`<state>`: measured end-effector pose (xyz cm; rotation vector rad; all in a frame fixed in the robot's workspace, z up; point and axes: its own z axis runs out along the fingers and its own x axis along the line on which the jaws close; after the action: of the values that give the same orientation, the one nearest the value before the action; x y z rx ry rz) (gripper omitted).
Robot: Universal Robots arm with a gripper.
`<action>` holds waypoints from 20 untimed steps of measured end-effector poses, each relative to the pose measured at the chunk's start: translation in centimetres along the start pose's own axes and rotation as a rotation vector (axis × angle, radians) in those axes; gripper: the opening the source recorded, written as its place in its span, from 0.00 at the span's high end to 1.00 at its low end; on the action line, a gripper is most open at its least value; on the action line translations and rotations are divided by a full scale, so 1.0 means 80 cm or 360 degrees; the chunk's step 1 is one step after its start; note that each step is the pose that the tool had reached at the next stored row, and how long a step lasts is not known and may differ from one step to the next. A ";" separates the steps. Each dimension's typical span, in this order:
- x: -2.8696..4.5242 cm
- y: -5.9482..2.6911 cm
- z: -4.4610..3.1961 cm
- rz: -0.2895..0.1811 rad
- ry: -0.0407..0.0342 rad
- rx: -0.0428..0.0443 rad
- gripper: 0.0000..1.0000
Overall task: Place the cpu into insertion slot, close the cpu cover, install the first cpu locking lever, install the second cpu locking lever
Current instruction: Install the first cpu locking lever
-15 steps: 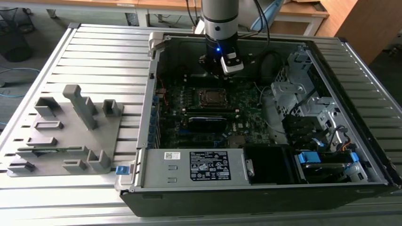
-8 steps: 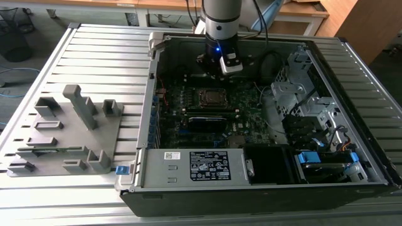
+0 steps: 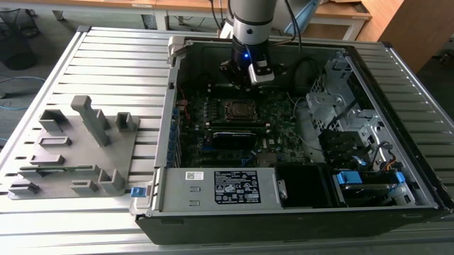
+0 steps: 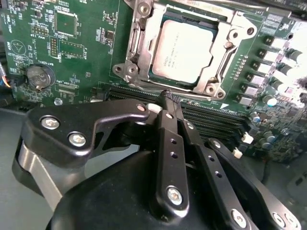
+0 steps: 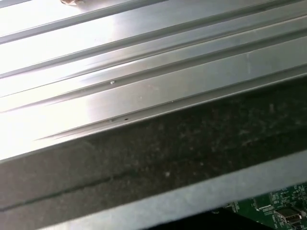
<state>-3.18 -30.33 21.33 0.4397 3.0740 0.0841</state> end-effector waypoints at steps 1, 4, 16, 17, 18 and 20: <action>0.0000 0.000 -0.0001 -0.0011 0.0001 0.0002 0.89; -0.0001 -0.002 -0.0001 -0.0032 0.0002 0.0003 0.89; -0.0032 -0.031 -0.0017 -0.0062 0.0003 0.0003 0.89; -0.0035 -0.035 -0.0017 -0.0064 0.0003 0.0003 0.89; -0.0032 -0.036 -0.0018 -0.0067 0.0000 0.0002 0.89; -0.0027 -0.038 -0.0018 -0.0080 -0.0009 -0.0001 0.89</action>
<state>-3.82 -33.30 21.30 0.3621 3.0768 0.0818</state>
